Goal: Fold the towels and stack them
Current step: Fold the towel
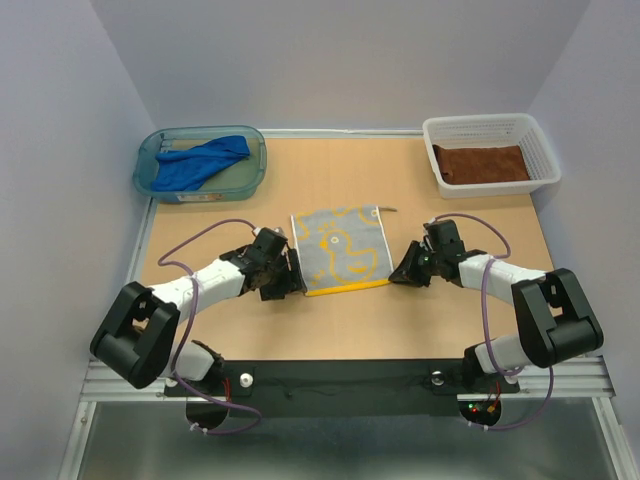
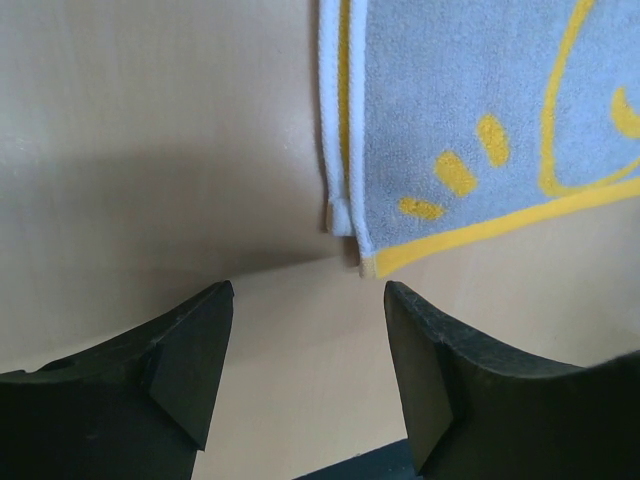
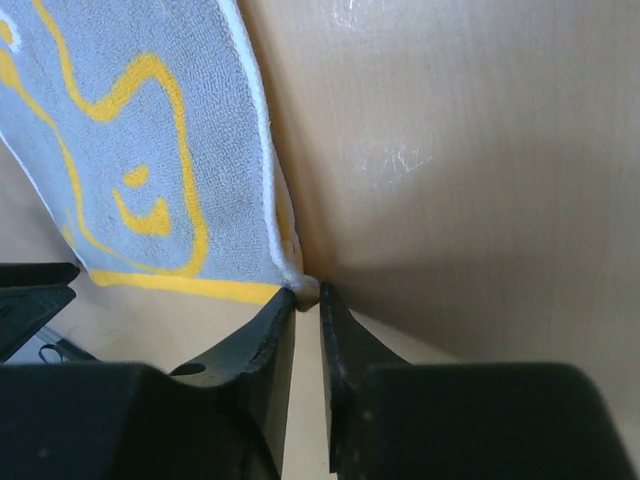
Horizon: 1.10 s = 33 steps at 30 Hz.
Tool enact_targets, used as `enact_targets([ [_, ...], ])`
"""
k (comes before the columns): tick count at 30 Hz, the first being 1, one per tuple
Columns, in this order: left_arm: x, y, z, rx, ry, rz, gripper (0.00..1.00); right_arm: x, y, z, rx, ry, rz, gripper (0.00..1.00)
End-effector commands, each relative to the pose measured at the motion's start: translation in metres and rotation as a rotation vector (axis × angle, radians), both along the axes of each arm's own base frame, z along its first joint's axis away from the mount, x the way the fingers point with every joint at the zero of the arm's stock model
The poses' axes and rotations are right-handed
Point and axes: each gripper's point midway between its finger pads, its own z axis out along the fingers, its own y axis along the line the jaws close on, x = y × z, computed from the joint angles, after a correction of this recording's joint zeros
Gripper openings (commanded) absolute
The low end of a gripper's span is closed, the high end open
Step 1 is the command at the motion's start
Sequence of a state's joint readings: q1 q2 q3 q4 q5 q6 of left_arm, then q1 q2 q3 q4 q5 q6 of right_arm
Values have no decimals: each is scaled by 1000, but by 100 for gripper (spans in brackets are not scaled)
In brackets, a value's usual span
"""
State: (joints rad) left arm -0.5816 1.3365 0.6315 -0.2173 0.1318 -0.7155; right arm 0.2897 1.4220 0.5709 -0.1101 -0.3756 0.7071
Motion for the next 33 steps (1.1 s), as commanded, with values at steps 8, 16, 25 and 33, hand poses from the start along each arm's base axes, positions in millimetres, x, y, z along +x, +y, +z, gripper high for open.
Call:
enact_targets([
  [8, -5, -9, 4, -5, 54, 37, 73, 7, 2, 9, 5, -53, -3, 1],
  [16, -14, -19, 8, -36, 87, 104, 65, 8, 7, 13, 32, -61, 7, 1],
  [25, -2, -25, 13, -72, 54, 223, 54, 7, 6, 16, 46, -80, -9, 0],
  [33, -2, -33, -1, -77, 67, 229, 54, 7, 5, 19, 51, -93, -24, 1],
])
